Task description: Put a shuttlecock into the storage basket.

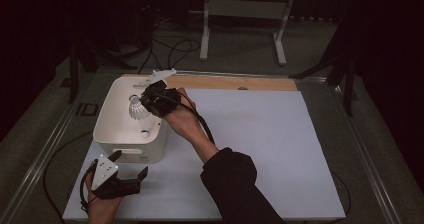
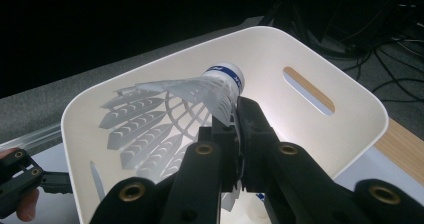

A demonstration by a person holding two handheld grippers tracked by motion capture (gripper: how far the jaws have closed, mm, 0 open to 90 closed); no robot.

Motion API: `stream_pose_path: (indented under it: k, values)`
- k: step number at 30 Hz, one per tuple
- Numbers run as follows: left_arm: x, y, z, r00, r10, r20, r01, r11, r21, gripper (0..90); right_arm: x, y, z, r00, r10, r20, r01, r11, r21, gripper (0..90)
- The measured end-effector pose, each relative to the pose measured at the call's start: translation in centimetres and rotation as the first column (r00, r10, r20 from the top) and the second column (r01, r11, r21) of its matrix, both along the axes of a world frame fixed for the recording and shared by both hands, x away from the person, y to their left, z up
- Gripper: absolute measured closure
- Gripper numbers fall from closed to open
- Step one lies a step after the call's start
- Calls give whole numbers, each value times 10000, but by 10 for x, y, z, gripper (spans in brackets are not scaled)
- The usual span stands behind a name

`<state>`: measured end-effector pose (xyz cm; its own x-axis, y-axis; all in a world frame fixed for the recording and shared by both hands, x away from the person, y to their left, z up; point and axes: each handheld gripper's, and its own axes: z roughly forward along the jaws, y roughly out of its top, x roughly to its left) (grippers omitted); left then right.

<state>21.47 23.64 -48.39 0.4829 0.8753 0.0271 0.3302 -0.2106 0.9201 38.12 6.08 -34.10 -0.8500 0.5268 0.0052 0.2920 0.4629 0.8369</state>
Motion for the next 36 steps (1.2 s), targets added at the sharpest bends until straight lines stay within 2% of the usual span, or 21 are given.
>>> stream_pose_path:
  k: [36]
  values:
    - [0,0,0,10000,-13,-20,13,10000,-29,0,-4,6,-22,9995,185,-244,-197,9985,-519,870]
